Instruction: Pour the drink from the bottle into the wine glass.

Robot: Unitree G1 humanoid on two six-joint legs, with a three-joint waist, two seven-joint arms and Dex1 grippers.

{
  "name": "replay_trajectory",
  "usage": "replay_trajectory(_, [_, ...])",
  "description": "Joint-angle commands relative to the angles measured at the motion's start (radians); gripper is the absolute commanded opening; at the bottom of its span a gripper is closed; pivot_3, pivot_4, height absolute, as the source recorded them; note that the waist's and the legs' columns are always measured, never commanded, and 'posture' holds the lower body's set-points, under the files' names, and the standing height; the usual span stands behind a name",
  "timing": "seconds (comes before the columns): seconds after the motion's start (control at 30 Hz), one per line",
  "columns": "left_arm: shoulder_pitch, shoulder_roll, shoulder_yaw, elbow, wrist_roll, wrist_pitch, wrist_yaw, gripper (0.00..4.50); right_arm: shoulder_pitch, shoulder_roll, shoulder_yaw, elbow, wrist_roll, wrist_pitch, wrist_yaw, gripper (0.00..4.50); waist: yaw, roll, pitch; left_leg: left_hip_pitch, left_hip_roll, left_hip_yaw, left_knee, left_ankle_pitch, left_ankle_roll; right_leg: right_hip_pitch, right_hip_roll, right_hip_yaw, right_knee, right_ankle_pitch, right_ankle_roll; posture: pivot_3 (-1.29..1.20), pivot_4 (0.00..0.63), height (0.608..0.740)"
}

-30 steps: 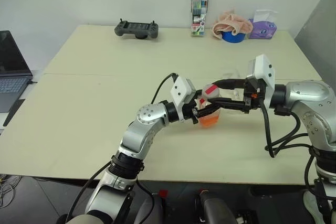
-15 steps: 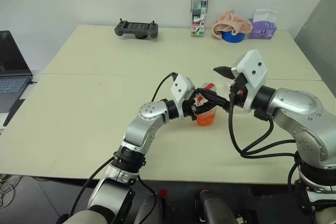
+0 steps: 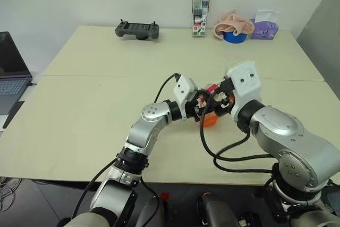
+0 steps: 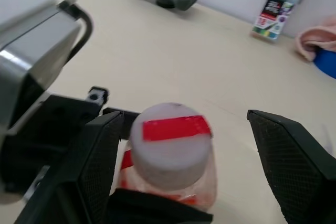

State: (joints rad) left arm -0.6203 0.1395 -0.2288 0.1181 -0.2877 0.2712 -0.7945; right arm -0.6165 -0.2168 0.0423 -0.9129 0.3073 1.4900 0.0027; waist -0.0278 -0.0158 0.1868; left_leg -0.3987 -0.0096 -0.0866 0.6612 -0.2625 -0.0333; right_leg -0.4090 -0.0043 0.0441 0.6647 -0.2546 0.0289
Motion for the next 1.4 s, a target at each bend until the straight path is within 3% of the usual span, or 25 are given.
replay_trajectory(0.03, [-0.014,-0.007,0.019,-0.022,-0.001,-0.029,0.004,2.14,-0.032,0.049,0.006,-0.057,-0.04,0.043,-0.053,3.99,0.0,0.0,0.0,0.0,0.0,0.0,0.0,0.0,0.0,0.0,0.0,0.0,0.0,0.0,0.0,0.0,0.15,0.74])
replay_trajectory(0.6, [-0.018,-0.006,0.019,-0.014,0.0,-0.037,0.002,2.14,-0.03,0.142,0.051,-0.057,-0.115,0.121,-0.093,3.99,-0.004,0.0,0.0,0.0,0.0,0.0,0.0,0.0,0.0,0.0,0.0,0.0,0.0,0.0,-0.001,0.0,0.15,0.74])
replay_trajectory(0.83, [-0.013,-0.005,0.021,-0.02,0.004,-0.037,0.005,2.14,-0.018,0.124,0.061,-0.043,-0.126,0.124,-0.081,1.81,-0.004,0.0,0.0,0.0,0.0,0.0,0.0,0.0,0.0,0.0,0.0,0.0,0.0,0.0,-0.001,0.0,0.15,0.74])
replay_trajectory(1.07, [-0.007,-0.003,0.024,-0.031,0.008,-0.033,0.009,2.14,-0.015,0.09,0.067,-0.028,-0.1,0.12,-0.029,1.82,-0.004,0.0,0.0,0.0,0.0,0.0,0.0,0.0,0.0,0.0,0.0,0.0,0.0,0.0,-0.001,0.0,0.15,0.74])
replay_trajectory(1.13, [-0.008,-0.004,0.026,-0.034,0.006,-0.029,0.012,2.14,-0.009,0.01,0.091,-0.021,-0.037,0.043,0.087,1.82,-0.004,0.0,0.0,0.0,0.0,0.0,0.0,0.0,0.0,0.0,0.0,0.0,0.0,0.0,0.0,0.0,0.15,0.74])
replay_trajectory(1.3, [-0.013,-0.023,0.008,-0.028,0.017,-0.035,0.011,2.14,0.107,-0.282,0.129,0.091,0.185,-0.345,0.643,1.82,-0.001,0.0,0.0,0.0,-0.005,0.003,0.0,0.0,0.001,0.003,0.0,-0.001,-0.002,-0.001,0.001,0.0,0.15,0.74])
replay_trajectory(1.4, [-0.036,-0.035,0.011,-0.018,0.023,-0.042,0.019,2.14,0.05,-0.39,0.149,0.301,0.162,-0.596,0.898,1.82,-0.002,0.0,0.0,0.001,-0.006,0.005,0.001,0.0,0.002,0.005,0.0,0.0,-0.003,-0.001,0.003,0.0,0.15,0.74])
